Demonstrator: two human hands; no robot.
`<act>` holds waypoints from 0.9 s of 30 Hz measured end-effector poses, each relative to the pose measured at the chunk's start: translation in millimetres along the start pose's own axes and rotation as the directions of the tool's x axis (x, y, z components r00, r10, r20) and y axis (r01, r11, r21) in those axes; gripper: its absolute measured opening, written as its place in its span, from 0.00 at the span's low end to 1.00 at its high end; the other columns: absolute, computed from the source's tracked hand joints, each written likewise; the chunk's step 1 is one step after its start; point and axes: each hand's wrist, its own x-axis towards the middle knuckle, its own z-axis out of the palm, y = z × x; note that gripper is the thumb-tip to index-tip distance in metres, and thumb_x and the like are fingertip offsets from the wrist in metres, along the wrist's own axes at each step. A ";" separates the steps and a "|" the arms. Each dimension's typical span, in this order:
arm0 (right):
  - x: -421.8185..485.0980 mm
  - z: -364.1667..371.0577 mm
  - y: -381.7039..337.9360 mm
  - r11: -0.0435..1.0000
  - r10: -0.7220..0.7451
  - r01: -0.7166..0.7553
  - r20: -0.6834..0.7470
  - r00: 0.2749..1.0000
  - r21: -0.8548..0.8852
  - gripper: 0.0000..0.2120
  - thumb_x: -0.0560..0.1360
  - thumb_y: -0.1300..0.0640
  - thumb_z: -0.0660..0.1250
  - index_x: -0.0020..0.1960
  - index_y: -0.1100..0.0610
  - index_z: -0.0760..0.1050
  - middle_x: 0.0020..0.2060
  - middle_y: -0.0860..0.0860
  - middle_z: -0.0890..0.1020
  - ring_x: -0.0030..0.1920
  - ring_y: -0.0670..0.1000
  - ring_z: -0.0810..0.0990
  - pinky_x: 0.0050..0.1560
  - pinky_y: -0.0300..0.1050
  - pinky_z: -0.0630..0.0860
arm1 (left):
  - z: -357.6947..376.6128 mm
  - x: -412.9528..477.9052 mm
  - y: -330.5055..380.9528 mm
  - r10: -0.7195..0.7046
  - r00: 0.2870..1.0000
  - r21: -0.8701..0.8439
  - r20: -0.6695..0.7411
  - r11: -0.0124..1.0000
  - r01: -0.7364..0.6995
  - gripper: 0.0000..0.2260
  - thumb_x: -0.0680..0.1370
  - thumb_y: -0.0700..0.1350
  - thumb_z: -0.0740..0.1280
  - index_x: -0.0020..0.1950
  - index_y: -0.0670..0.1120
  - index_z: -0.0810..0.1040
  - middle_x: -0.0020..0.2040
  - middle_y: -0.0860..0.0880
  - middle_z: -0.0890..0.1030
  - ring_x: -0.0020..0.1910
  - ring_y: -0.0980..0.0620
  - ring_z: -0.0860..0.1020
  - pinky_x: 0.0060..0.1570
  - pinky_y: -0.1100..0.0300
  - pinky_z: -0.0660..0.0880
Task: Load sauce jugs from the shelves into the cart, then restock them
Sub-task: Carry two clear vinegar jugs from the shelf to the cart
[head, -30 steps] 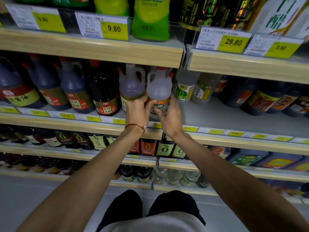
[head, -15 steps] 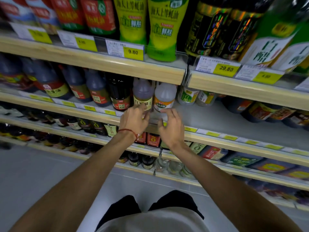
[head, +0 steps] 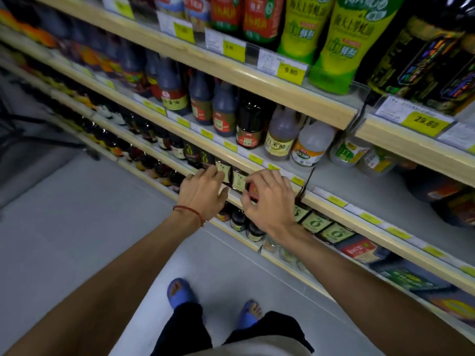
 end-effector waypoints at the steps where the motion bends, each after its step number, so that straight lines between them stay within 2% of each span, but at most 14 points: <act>1: 1.3 3.8 -10.6 1.000 -0.020 0.020 0.020 1.000 0.011 0.13 0.72 0.50 0.69 0.54 0.53 0.82 0.50 0.48 0.82 0.54 0.53 0.77 0.54 0.49 0.70 | -0.2 -9.8 -11.0 -0.031 0.999 0.004 0.012 1.000 0.031 0.13 0.77 0.54 0.63 0.54 0.45 0.78 0.50 0.47 0.78 0.47 0.42 0.79 0.37 0.51 0.75; 5: 9.8 27.9 -65.8 0.990 -0.121 0.113 0.094 0.988 0.082 0.14 0.73 0.49 0.67 0.55 0.52 0.82 0.50 0.47 0.82 0.54 0.53 0.77 0.54 0.50 0.72 | -3.2 -46.9 -65.2 -0.151 0.988 -0.023 0.032 0.988 0.152 0.12 0.77 0.52 0.66 0.54 0.45 0.78 0.49 0.46 0.78 0.47 0.42 0.79 0.39 0.51 0.76; 9: 22.4 64.7 -140.5 0.967 -0.216 0.199 0.103 0.971 0.159 0.10 0.72 0.52 0.71 0.52 0.53 0.82 0.48 0.46 0.82 0.52 0.52 0.77 0.53 0.48 0.70 | -11.0 -84.3 -133.7 -0.257 0.966 -0.004 0.038 0.966 0.258 0.12 0.77 0.54 0.66 0.53 0.47 0.78 0.49 0.48 0.78 0.46 0.44 0.80 0.38 0.52 0.75; 12: 32.6 96.0 -206.5 0.944 -0.273 0.248 0.095 0.957 0.217 0.10 0.72 0.53 0.72 0.52 0.53 0.82 0.47 0.46 0.82 0.51 0.51 0.76 0.52 0.46 0.67 | -20.7 -117.4 -191.2 -0.335 0.941 -0.010 0.059 0.942 0.336 0.15 0.79 0.55 0.64 0.58 0.46 0.78 0.51 0.47 0.79 0.47 0.43 0.80 0.40 0.52 0.74; 17: 41.3 141.9 -321.6 0.916 -0.279 0.208 0.174 0.944 0.344 0.11 0.73 0.52 0.68 0.53 0.54 0.81 0.48 0.47 0.82 0.53 0.52 0.78 0.54 0.50 0.73 | -35.5 -177.3 -291.2 -0.474 0.875 -0.064 0.098 0.874 0.481 0.17 0.81 0.57 0.60 0.63 0.47 0.75 0.56 0.48 0.77 0.52 0.43 0.79 0.43 0.52 0.74; 22: 54.5 179.7 -411.4 0.881 -0.363 0.259 0.214 0.907 0.397 0.10 0.73 0.53 0.69 0.53 0.53 0.81 0.48 0.47 0.82 0.54 0.52 0.77 0.55 0.49 0.72 | -49.5 -219.5 -376.2 -0.581 0.808 -0.081 0.093 0.805 0.588 0.16 0.81 0.56 0.60 0.63 0.48 0.76 0.56 0.48 0.78 0.53 0.43 0.79 0.46 0.51 0.76; 27: 89.2 221.0 -480.9 0.838 -0.431 0.315 0.186 0.883 0.445 0.09 0.72 0.55 0.70 0.52 0.54 0.82 0.47 0.48 0.82 0.51 0.53 0.77 0.54 0.50 0.72 | -54.3 -239.9 -448.7 -0.665 0.744 -0.089 0.072 0.738 0.668 0.15 0.81 0.57 0.60 0.63 0.51 0.75 0.56 0.51 0.79 0.54 0.46 0.80 0.46 0.52 0.77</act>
